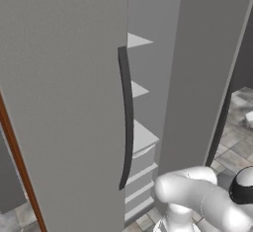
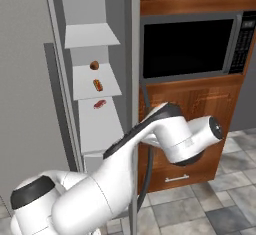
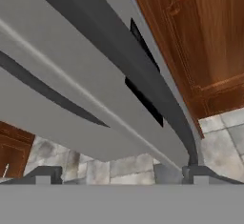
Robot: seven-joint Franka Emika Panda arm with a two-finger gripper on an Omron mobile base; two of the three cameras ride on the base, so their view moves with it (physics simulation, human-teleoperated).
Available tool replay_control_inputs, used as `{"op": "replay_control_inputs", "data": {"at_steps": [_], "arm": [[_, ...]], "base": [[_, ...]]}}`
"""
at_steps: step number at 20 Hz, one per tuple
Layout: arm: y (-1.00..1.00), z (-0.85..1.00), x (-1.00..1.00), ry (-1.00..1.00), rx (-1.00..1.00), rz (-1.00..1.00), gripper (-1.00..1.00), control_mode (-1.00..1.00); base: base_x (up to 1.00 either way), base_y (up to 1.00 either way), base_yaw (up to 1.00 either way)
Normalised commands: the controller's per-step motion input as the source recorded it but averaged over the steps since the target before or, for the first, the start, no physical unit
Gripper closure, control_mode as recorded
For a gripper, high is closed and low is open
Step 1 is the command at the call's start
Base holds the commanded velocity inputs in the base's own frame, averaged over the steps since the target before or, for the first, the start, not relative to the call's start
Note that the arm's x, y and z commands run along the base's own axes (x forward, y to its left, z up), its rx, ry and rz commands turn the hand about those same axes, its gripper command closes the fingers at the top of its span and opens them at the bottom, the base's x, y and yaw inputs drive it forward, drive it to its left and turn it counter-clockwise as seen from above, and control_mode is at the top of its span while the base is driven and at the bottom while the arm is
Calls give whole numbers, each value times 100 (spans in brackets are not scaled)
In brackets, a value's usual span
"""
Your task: Store the hot dog in the freezer for long-term storage. Close the freezer door after placing the cooked food.
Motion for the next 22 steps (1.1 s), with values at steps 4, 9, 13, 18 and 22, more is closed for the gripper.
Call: {"op": "replay_control_inputs", "data": {"at_steps": [4, 9, 13, 18, 22], "arm": [[-45, -6, 28, -36, 0, 22, -100, -100], [-34, -4, 15, -42, 0, 22, -100, -100], [-38, -5, 14, -45, 0, 25, -100, -100], [-7, -5, 9, -17, 0, 12, -100, -100], [0, -3, 36, -9, 0, 13, -100, -100]], "base": [[0, 0, 0], [0, 0, 0], [0, 0, 0], [0, 0, 0], [0, 0, 0]]}}
